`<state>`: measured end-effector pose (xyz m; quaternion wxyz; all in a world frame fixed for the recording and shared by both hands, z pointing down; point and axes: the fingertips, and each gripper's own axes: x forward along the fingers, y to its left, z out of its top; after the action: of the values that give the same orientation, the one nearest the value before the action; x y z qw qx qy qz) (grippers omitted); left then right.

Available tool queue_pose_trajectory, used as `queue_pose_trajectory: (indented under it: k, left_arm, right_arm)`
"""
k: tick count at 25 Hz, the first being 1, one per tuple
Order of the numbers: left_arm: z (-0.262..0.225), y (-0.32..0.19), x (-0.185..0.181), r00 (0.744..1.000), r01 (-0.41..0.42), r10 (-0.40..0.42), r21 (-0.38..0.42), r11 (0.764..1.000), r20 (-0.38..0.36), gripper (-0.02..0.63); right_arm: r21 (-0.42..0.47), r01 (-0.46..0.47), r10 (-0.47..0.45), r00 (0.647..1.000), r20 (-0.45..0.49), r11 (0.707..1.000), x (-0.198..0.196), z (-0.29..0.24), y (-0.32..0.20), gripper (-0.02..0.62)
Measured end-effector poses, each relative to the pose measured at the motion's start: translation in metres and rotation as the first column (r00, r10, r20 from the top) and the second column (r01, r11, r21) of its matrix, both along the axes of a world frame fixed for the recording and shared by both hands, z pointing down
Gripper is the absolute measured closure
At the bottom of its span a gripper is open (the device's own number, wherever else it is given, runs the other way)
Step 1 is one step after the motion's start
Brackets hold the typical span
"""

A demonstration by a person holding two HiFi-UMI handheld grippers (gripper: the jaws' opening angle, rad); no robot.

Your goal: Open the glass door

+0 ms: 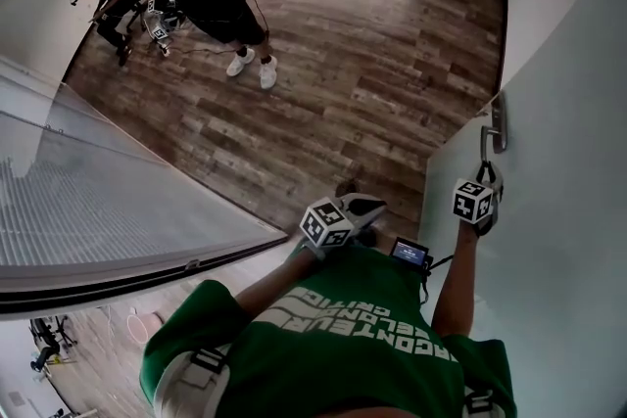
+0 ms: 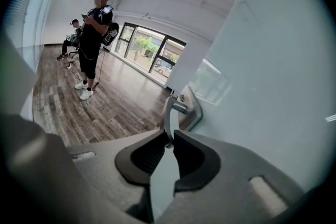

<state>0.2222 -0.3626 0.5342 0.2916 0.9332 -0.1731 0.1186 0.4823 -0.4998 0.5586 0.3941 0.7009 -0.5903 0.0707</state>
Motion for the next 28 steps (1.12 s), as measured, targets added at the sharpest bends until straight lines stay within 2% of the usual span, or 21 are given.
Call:
queue_pose_trajectory:
  k: [7, 12, 18, 28]
  left_arm:
    - [-0.008, -0.032, 0.024, 0.999, -0.046, 0.047, 0.012, 0.999, -0.011, 0.597]
    - [-0.013, -0.057, 0.023, 0.999, -0.039, 0.039, 0.02, 0.999, -0.021, 0.597]
    - [-0.004, -0.088, 0.02, 1.0, -0.016, 0.016, -0.009, 1.0, -0.009, 0.597]
    - [-0.008, -0.121, 0.024, 0.998, -0.061, 0.061, -0.01, 0.998, -0.028, 0.597]
  right_arm:
    - [-0.006, -0.033, 0.033, 0.999, 0.005, 0.999, 0.03, -0.001, -0.005, 0.56]
    - [-0.006, -0.064, 0.064, 0.998, -0.011, 0.998, 0.045, -0.003, 0.003, 0.56]
    - [-0.032, -0.091, 0.09, 0.995, -0.052, 0.995, 0.069, 0.001, 0.002, 0.56]
    - [-0.067, -0.196, 0.19, 0.978, -0.087, 0.978, 0.108, 0.001, 0.013, 0.56]
